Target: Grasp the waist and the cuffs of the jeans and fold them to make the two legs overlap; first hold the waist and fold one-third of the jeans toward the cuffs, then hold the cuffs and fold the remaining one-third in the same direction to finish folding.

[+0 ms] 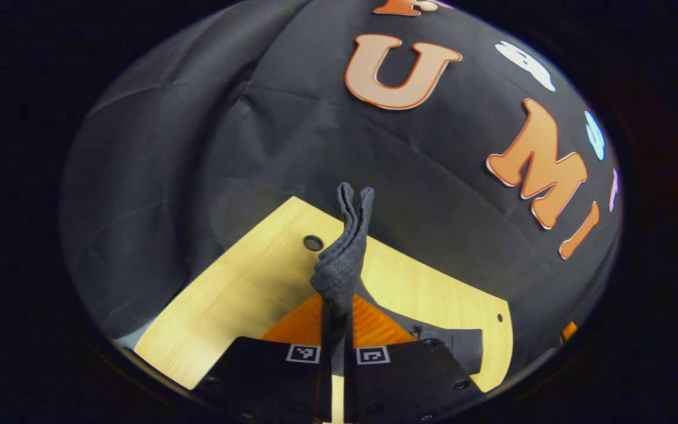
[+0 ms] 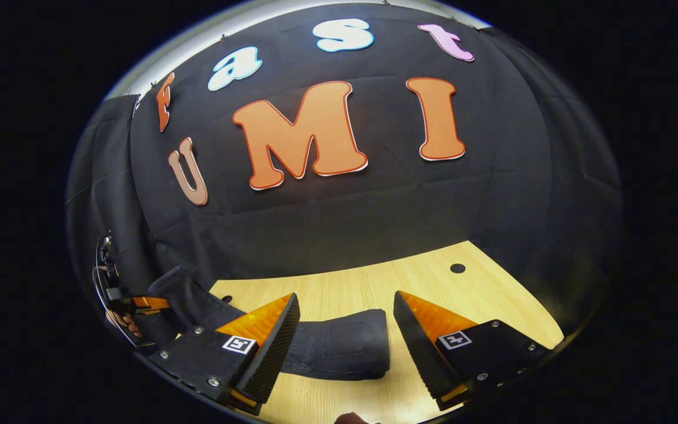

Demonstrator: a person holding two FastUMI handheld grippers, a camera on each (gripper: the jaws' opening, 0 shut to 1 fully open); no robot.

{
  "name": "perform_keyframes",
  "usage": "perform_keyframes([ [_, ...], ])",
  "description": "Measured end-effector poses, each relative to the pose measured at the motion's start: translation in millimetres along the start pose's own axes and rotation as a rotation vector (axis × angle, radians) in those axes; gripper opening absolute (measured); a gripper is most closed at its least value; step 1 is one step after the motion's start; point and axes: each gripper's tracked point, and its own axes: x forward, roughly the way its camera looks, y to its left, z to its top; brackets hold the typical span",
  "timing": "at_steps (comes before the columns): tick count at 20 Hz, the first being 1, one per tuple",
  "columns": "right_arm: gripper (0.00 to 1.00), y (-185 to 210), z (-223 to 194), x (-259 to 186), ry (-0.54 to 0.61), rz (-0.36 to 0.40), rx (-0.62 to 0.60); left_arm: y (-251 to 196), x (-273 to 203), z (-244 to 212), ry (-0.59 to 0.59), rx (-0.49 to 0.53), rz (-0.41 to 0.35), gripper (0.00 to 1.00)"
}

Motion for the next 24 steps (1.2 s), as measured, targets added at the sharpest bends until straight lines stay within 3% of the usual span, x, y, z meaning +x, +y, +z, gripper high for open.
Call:
perform_keyframes([
  [8,0.97,-30.5,3.5,8.4,-0.007,0.019,-0.011,-124.0,-14.7,-6.5,0.005,0.094,-0.121,0.06],
  [15,0.97,-70.3,1.0,13.9,0.015,0.027,0.015,-217.0,-13.8,-48.5,0.063,0.157,-0.22,0.08],
  [24,0.97,-132.8,-8.3,16.4,0.053,0.037,0.039,-297.3,1.6,-118.0,0.164,0.208,-0.251,0.08],
])
